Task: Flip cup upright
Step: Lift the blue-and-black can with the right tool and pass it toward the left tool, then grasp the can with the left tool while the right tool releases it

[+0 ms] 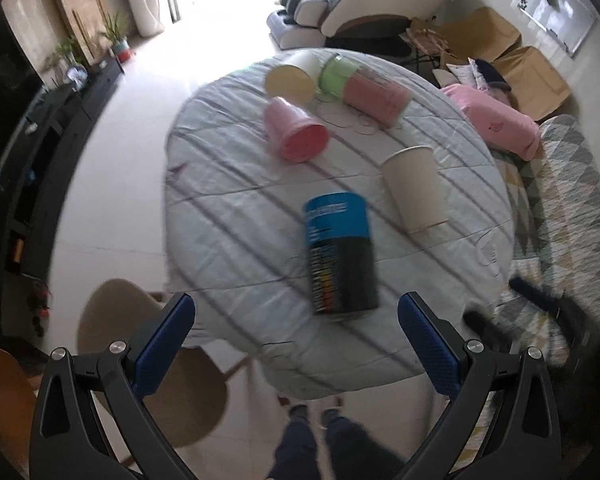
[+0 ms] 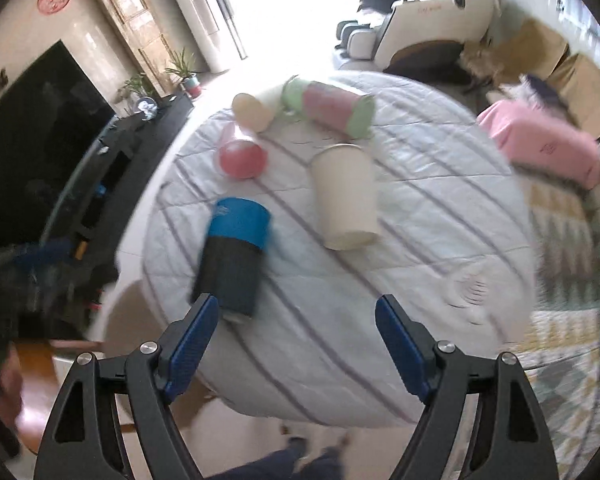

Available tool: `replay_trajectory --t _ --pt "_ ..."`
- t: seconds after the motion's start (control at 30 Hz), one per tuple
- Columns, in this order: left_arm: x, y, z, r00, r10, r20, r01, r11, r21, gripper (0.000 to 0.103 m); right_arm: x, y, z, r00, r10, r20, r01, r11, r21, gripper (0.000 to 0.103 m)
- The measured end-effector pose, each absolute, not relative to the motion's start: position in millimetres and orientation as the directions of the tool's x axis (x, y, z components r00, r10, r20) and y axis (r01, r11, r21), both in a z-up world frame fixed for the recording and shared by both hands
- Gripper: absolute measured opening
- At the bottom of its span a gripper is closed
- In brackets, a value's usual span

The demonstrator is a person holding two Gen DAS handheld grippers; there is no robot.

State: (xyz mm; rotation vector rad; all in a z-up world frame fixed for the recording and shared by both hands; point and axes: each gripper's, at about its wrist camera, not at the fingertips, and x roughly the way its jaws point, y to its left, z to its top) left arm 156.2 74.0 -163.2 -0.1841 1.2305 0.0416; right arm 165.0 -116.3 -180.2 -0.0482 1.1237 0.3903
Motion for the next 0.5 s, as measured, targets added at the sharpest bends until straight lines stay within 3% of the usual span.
replay_trajectory --t 0.5 --pt "223.2 43.0 -235.8 0.153 -0.068 -0.986 -0.146 0.985 -0.09 0.103 153.4 -135.2 -259.1 0.27 0.376 -0.886 -0.329 0.901 0.283 0.082"
